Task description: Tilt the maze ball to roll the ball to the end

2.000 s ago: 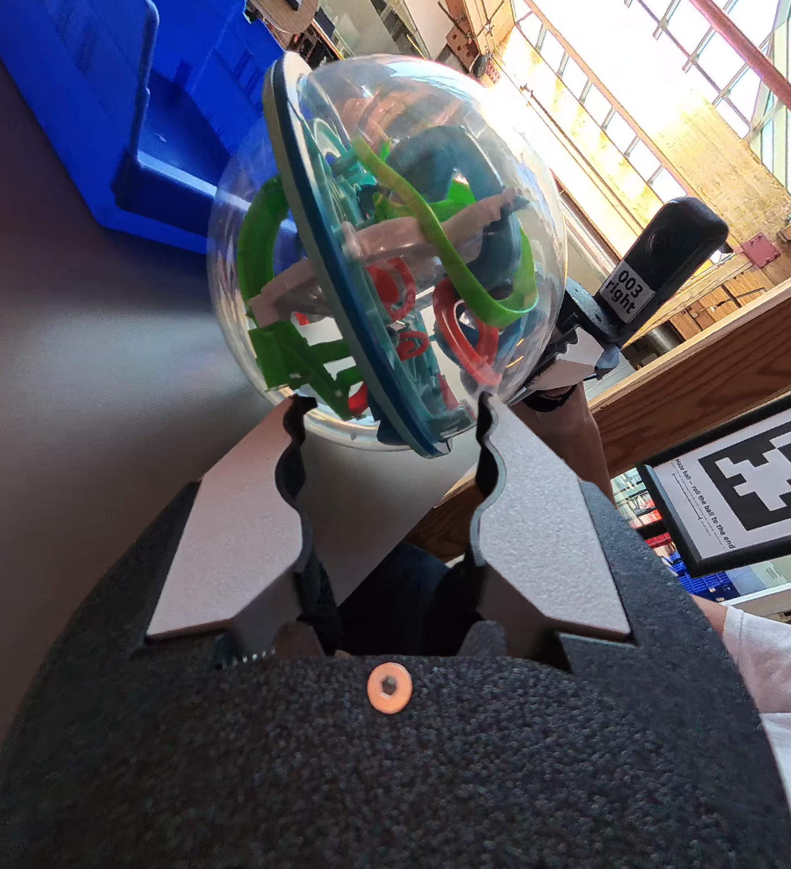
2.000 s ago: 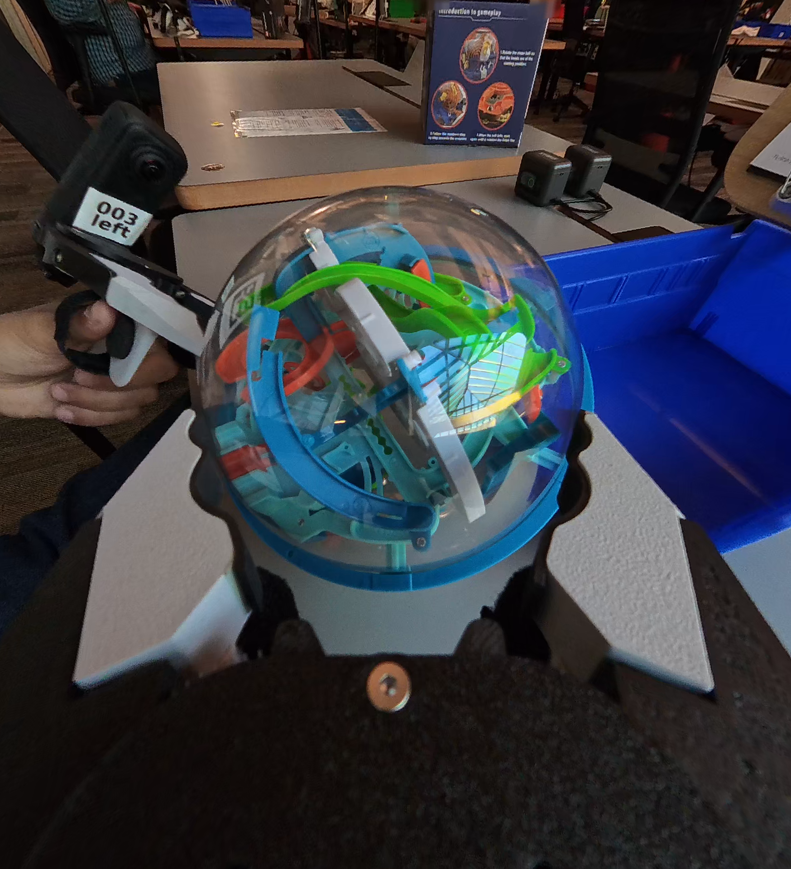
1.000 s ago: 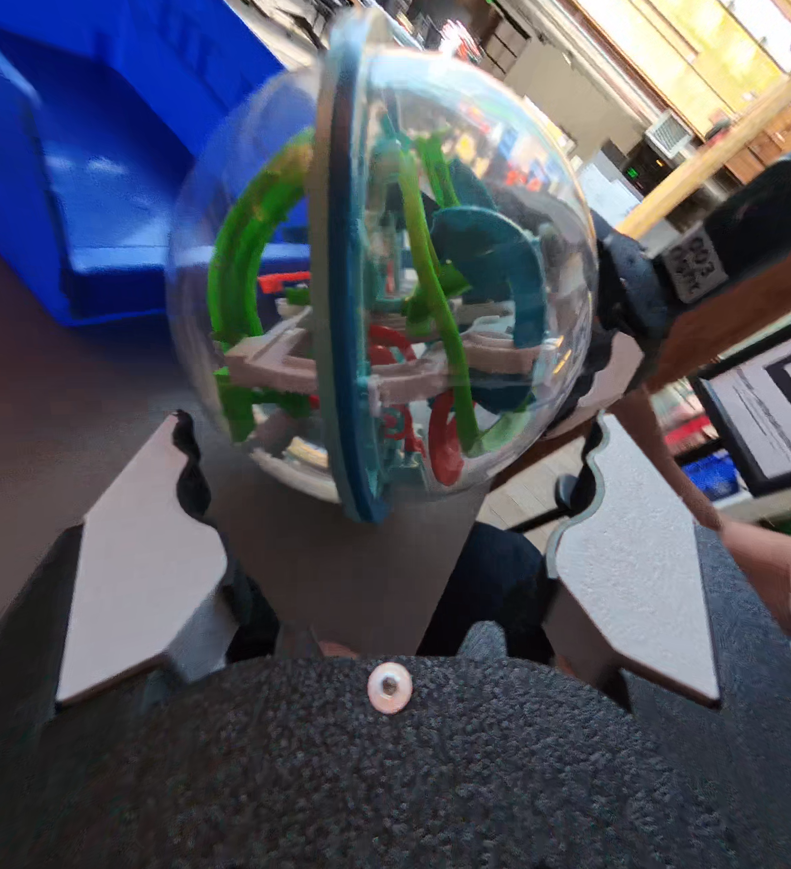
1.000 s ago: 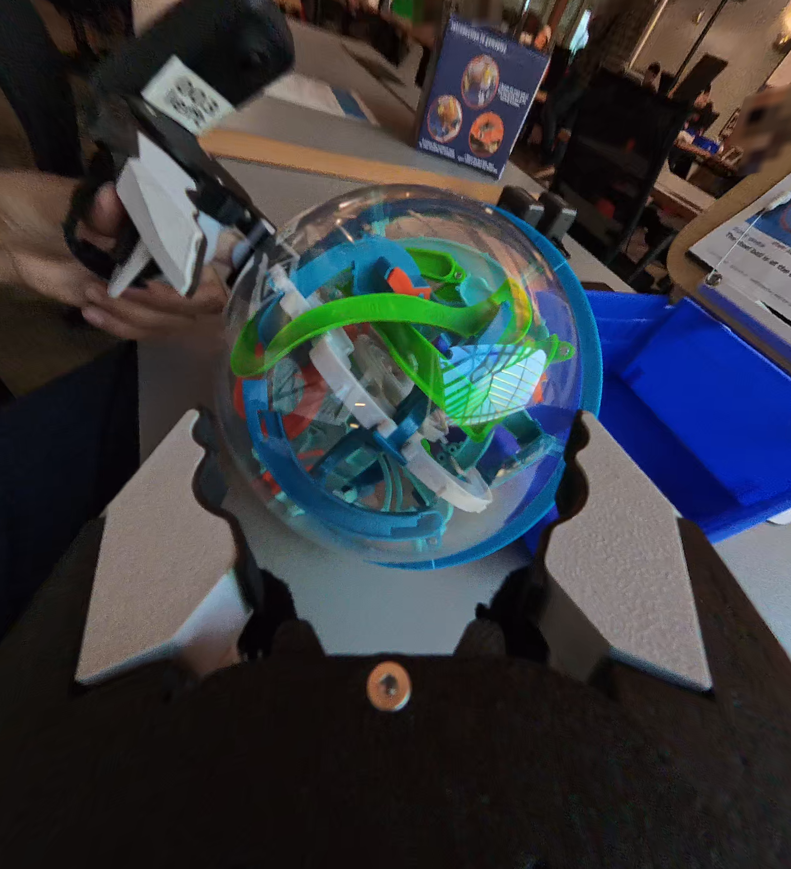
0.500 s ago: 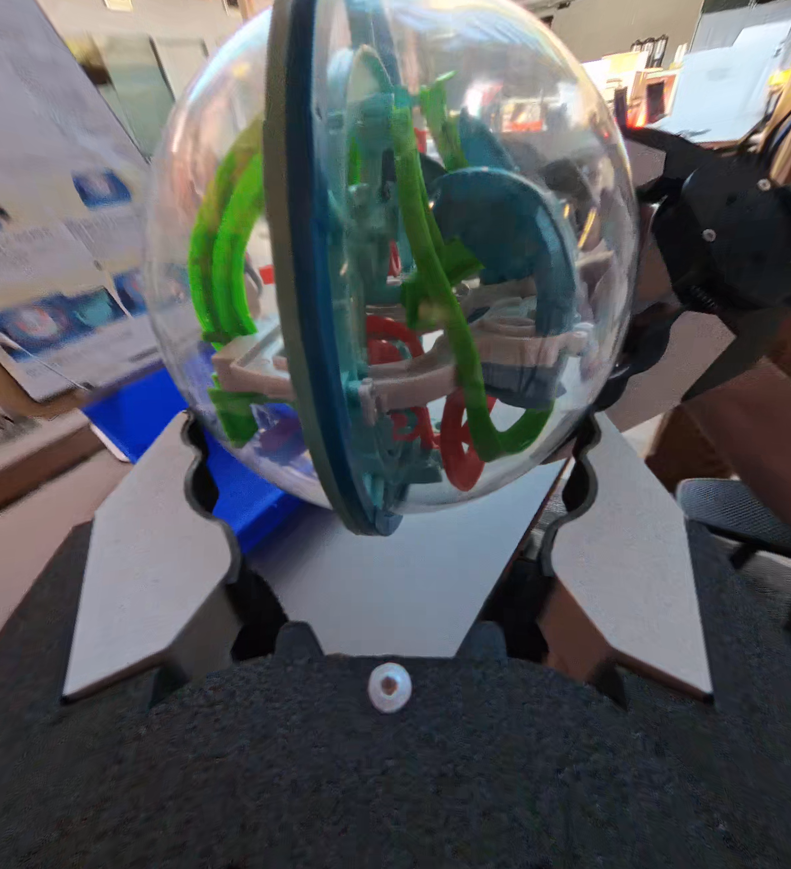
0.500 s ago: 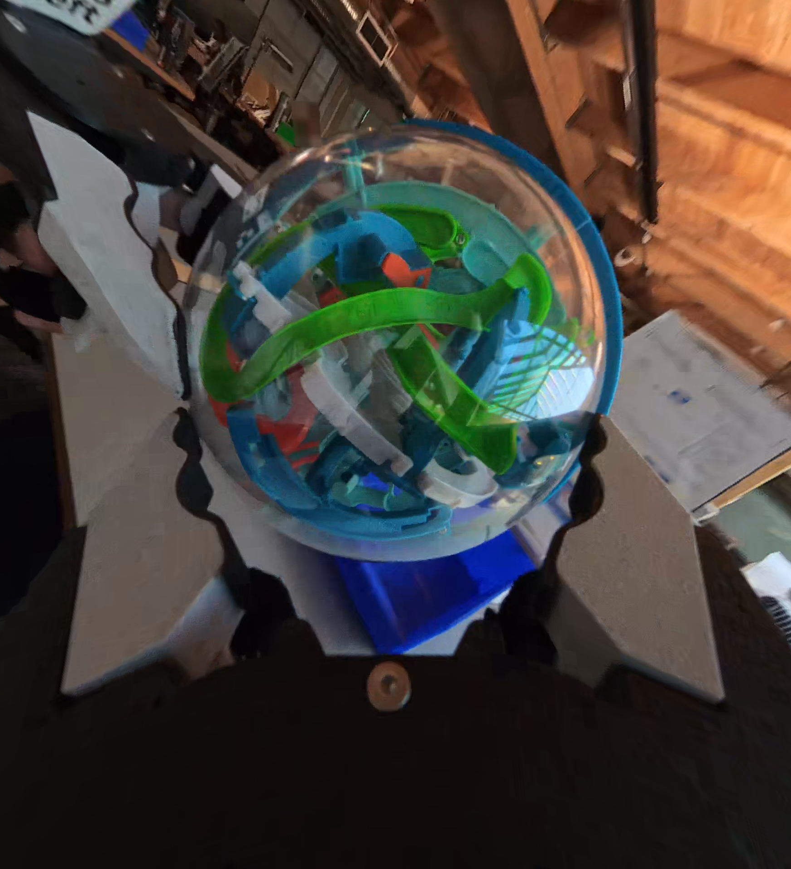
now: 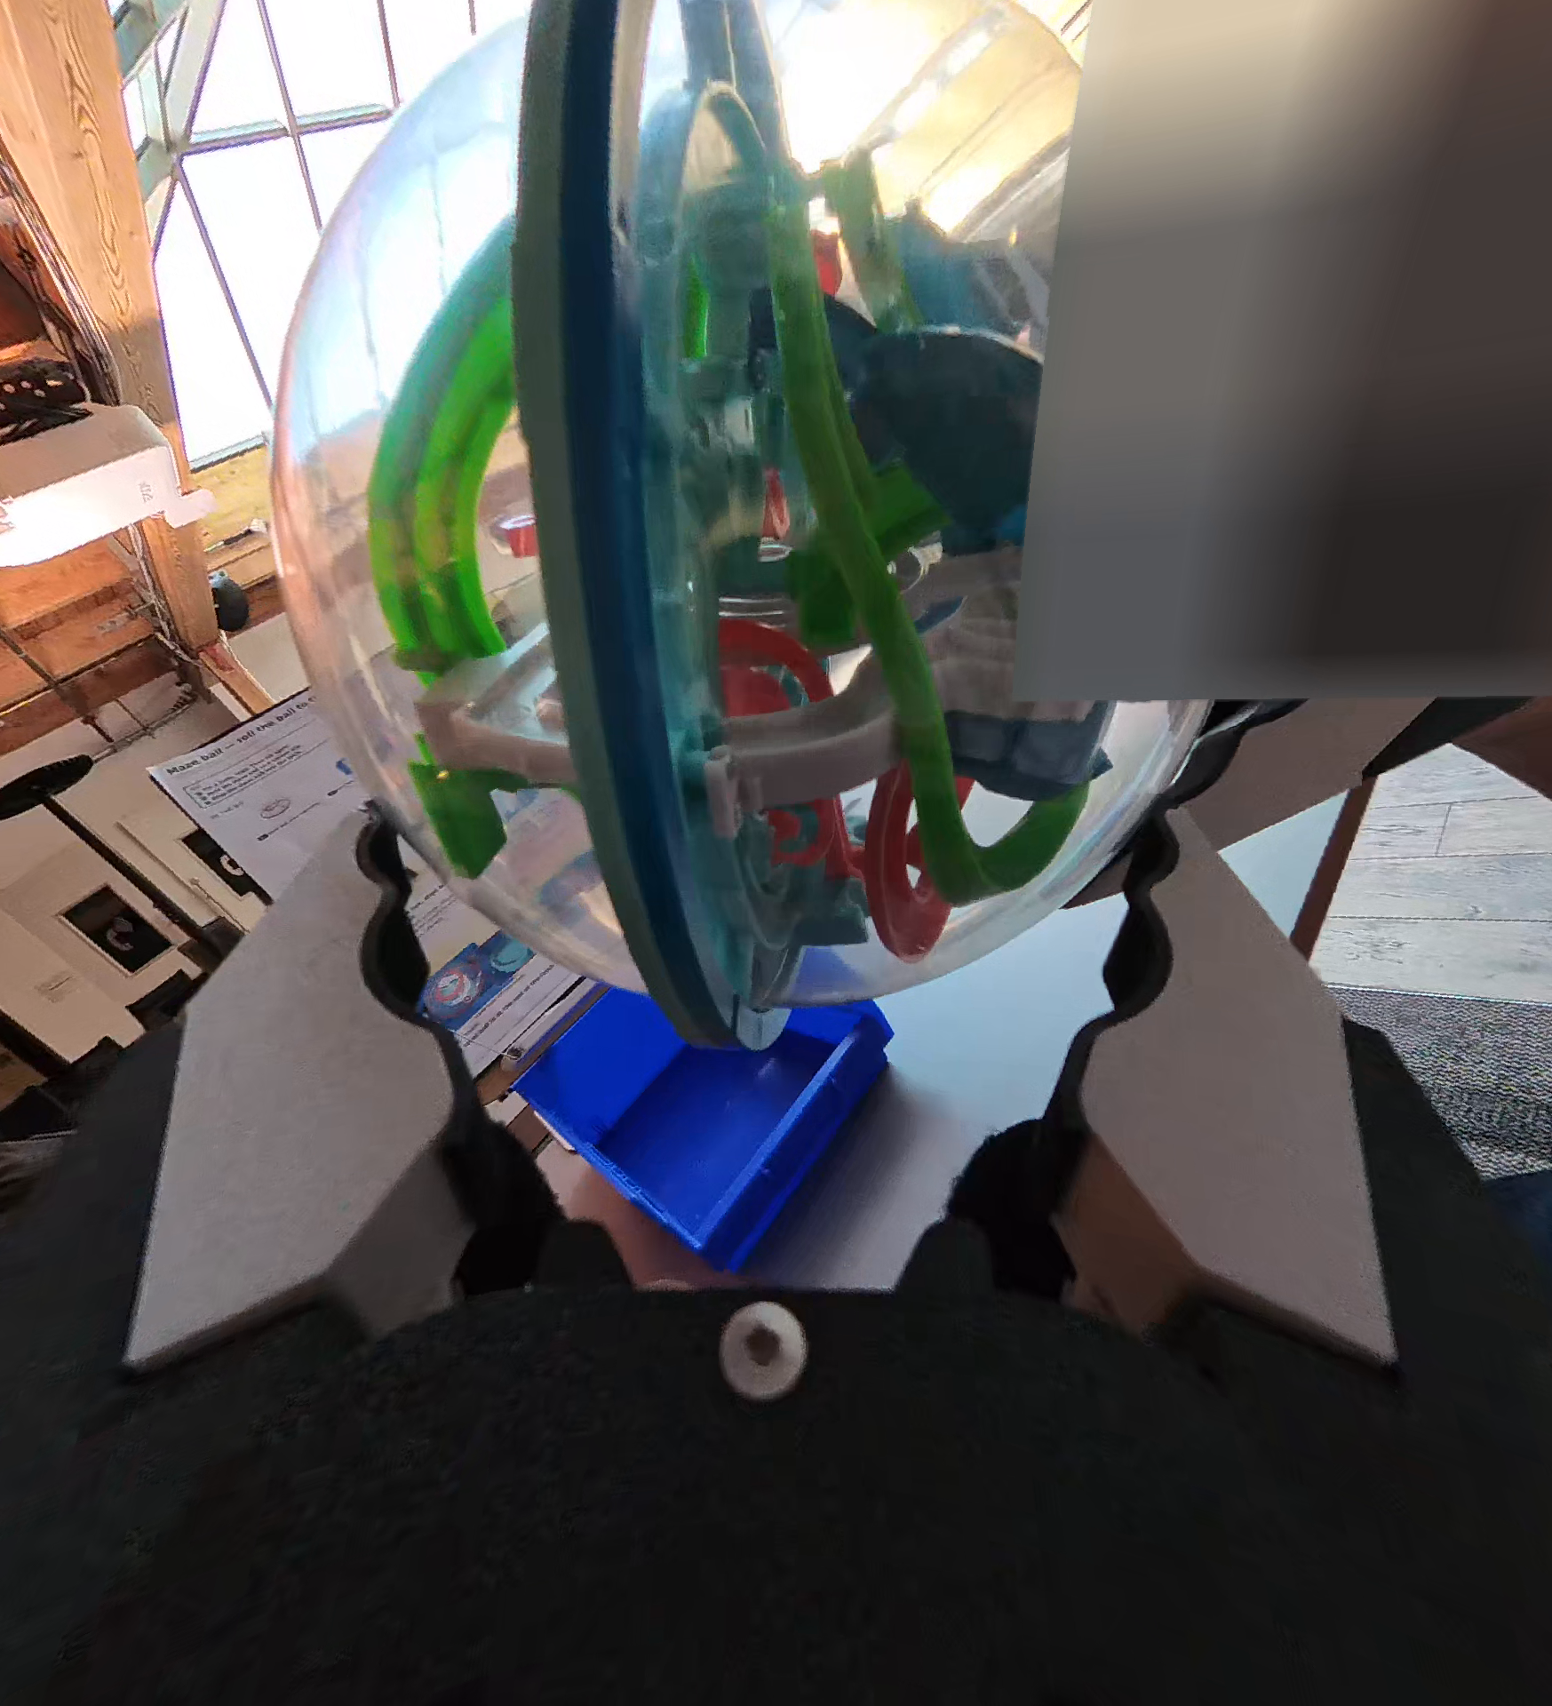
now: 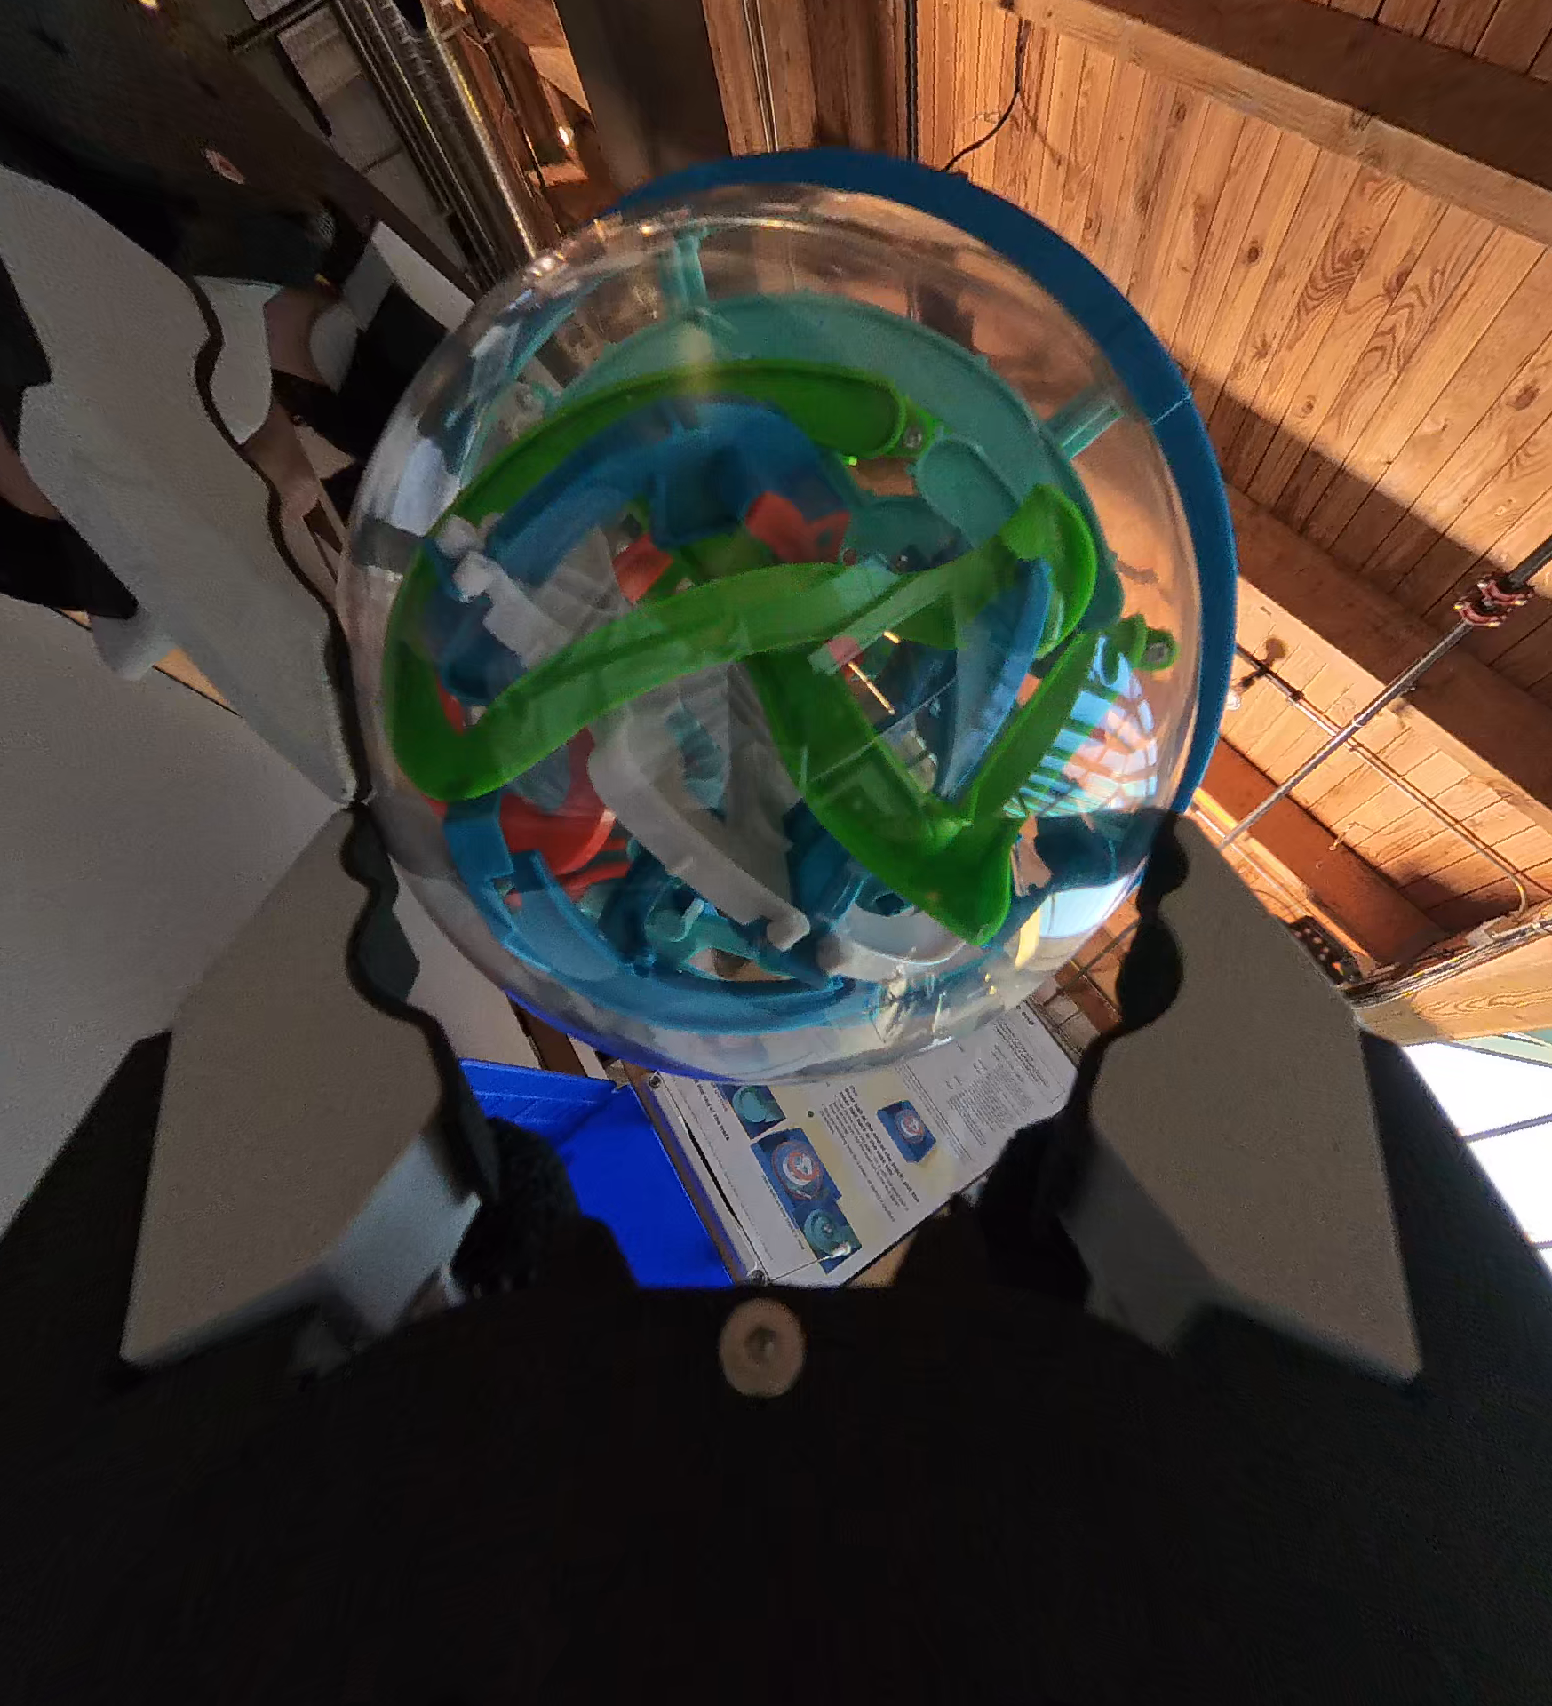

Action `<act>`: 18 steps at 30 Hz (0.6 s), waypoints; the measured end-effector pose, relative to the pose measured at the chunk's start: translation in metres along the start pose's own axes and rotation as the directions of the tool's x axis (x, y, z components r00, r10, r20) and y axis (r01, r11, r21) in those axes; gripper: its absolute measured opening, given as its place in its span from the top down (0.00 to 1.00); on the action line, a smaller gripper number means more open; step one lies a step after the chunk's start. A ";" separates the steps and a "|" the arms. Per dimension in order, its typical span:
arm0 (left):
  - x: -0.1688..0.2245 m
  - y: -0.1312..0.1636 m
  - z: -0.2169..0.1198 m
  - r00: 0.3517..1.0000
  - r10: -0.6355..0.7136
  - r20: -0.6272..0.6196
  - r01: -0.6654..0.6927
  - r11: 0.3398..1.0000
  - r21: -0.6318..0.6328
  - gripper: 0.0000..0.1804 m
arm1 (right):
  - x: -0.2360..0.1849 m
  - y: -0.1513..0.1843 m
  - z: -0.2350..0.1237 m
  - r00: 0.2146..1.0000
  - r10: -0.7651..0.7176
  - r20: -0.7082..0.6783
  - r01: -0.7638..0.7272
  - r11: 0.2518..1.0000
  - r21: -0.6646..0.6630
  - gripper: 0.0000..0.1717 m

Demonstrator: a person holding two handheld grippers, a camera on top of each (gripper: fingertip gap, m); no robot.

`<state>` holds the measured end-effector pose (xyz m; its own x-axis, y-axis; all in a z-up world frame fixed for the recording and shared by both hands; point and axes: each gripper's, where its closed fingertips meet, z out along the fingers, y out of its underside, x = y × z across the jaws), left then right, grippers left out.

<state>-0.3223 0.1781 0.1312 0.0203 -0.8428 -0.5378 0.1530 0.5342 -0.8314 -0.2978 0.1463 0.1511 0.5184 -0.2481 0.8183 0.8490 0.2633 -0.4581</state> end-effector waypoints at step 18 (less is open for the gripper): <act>0.007 0.062 0.034 0.872 -0.426 -0.239 0.416 0.904 -0.094 0.18 | -0.020 0.054 0.010 0.980 0.141 0.141 -0.096 0.953 -0.288 0.11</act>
<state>-0.2791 0.2033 0.0802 -0.2836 -0.9474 -0.1480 0.0541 0.1383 -0.9889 -0.2636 0.1749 0.1137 0.6136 -0.0749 0.7861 0.7885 0.0057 -0.6150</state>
